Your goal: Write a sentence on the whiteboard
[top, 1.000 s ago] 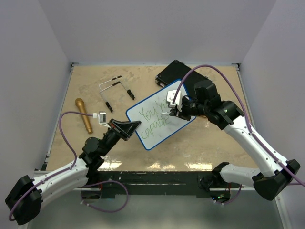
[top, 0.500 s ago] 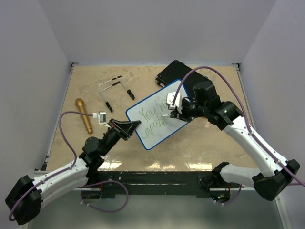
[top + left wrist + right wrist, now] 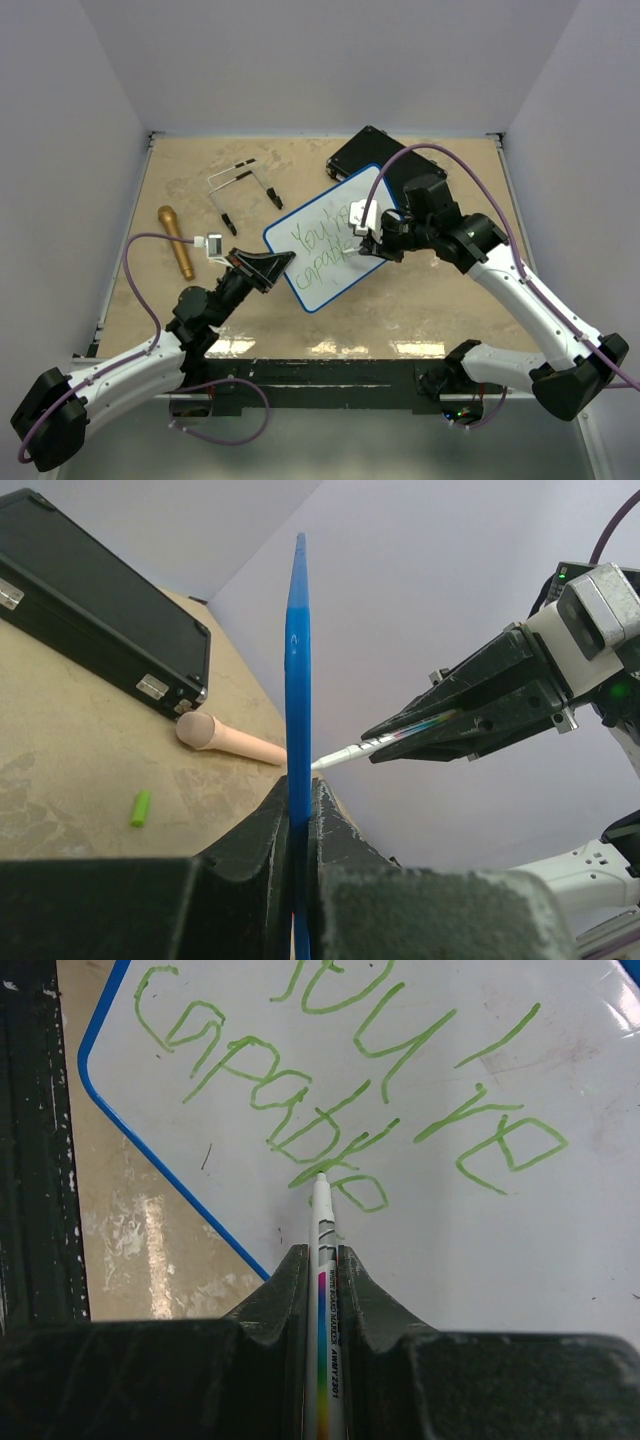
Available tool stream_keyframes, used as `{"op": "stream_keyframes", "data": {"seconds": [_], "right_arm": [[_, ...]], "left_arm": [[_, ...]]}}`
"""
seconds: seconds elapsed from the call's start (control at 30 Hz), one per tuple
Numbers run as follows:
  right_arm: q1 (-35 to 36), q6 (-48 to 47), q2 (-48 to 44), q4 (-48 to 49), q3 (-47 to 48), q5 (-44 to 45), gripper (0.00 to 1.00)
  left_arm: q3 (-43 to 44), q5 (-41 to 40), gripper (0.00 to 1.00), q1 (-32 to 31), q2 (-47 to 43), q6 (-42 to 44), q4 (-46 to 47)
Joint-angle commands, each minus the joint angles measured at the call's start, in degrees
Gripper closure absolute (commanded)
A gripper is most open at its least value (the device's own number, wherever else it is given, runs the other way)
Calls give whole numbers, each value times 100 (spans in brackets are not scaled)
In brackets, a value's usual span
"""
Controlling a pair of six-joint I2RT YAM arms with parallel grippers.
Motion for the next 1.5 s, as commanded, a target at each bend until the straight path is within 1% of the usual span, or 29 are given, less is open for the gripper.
{"op": "stream_keyframes", "data": {"seconds": [0.0, 0.23, 0.27, 0.43, 0.57, 0.77, 1.1, 1.47], "right_arm": [[22, -162, -102, -205, -38, -89, 100], [-40, -356, -251, -547, 224, -581, 100], [-136, -408, -313, -644, 277, -808, 100], [-514, -470, -568, -768, 506, -1126, 100], [-1031, -270, -805, -505, 410, -1100, 100], [-1384, 83, -1113, -21, 146, -907, 100], [-1420, 57, -1069, 6, 243, -1117, 100], [-1429, -49, -1016, -91, 366, -1276, 100]], "left_arm": [[471, 6, 100, 11, -156, -92, 1119], [445, -46, 100, 2, -164, -4, 1014], [436, -55, 100, 2, -182, 5, 1005], [375, -108, 100, 11, -296, 49, 856], [357, -82, 100, 11, -428, 57, 777], [348, 41, 100, 11, -691, 93, 557], [295, 129, 100, 11, -938, 22, 425], [269, 200, 100, 11, -859, -39, 556]]}}
